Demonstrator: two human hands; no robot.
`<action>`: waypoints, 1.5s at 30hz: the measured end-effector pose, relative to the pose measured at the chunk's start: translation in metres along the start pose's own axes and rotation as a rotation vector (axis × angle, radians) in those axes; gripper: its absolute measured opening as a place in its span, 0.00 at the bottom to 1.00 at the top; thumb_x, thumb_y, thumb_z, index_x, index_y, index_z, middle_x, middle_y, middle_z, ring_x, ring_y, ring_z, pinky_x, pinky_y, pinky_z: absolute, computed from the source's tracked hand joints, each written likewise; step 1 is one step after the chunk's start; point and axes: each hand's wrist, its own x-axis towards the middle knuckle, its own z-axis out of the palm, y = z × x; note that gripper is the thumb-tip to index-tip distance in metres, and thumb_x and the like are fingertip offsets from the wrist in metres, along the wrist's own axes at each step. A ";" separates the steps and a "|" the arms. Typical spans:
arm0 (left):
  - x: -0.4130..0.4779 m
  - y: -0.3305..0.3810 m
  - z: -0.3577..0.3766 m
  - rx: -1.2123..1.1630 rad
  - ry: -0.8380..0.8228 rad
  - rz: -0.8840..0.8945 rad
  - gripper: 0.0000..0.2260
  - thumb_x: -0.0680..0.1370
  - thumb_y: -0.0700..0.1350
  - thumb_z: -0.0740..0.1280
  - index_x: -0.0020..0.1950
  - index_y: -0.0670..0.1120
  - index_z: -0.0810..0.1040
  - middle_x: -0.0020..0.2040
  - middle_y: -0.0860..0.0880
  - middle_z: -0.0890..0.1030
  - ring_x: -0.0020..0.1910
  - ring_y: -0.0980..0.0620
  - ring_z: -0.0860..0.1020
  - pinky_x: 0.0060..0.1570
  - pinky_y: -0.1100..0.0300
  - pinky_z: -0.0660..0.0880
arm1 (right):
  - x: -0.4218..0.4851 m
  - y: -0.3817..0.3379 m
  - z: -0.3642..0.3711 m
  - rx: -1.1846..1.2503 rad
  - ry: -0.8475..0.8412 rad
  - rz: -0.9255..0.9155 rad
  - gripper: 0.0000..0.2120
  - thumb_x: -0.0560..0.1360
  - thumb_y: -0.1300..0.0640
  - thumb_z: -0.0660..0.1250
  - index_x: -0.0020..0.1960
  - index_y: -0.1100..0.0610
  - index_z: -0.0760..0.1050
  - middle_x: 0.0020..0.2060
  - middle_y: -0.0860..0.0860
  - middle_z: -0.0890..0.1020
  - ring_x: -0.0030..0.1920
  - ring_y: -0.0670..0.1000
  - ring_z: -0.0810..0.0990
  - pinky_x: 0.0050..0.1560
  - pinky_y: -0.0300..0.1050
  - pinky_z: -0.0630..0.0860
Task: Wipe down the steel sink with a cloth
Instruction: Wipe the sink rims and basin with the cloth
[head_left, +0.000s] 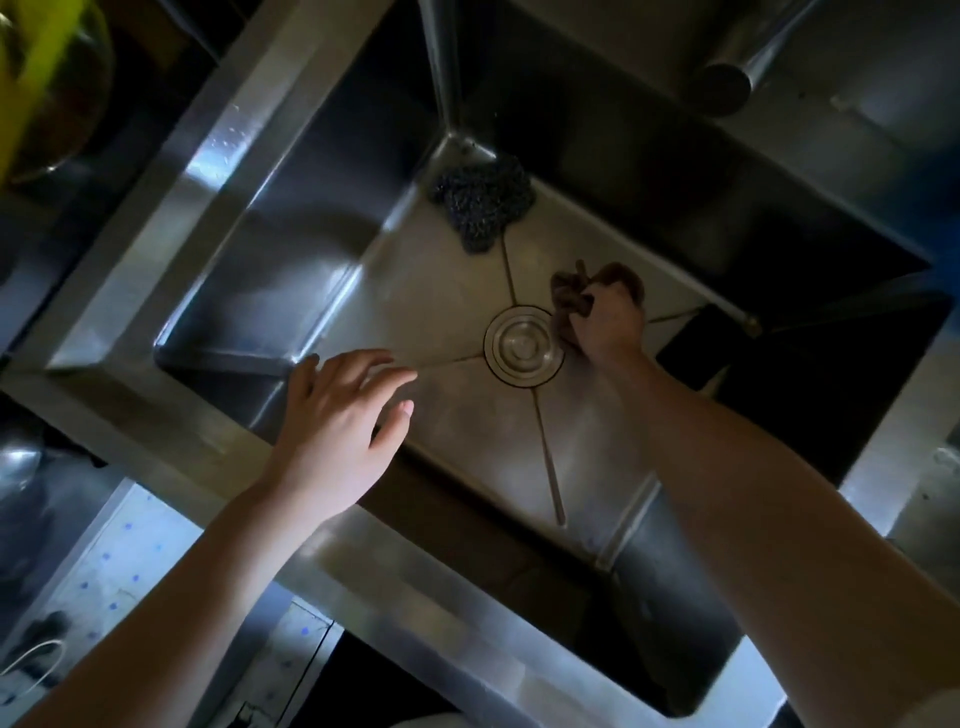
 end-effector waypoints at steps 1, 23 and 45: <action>0.005 -0.003 -0.001 0.007 0.008 0.002 0.16 0.75 0.50 0.58 0.55 0.46 0.81 0.57 0.46 0.79 0.58 0.45 0.77 0.60 0.41 0.65 | 0.007 -0.007 0.000 -0.001 -0.008 -0.021 0.16 0.75 0.53 0.65 0.62 0.56 0.75 0.60 0.59 0.74 0.57 0.60 0.76 0.63 0.54 0.71; 0.075 -0.091 -0.051 0.152 0.096 -0.088 0.20 0.75 0.48 0.60 0.64 0.42 0.74 0.71 0.37 0.65 0.69 0.35 0.64 0.65 0.36 0.59 | 0.020 -0.071 0.015 -0.074 -0.086 -0.243 0.14 0.75 0.59 0.64 0.60 0.51 0.74 0.62 0.51 0.77 0.61 0.54 0.75 0.65 0.51 0.63; 0.088 -0.133 -0.065 0.131 0.090 0.078 0.18 0.77 0.49 0.56 0.63 0.46 0.75 0.71 0.47 0.70 0.69 0.48 0.68 0.66 0.40 0.56 | -0.010 -0.145 0.044 -0.329 -0.351 -0.694 0.26 0.74 0.54 0.67 0.71 0.47 0.67 0.75 0.47 0.62 0.73 0.47 0.62 0.72 0.57 0.52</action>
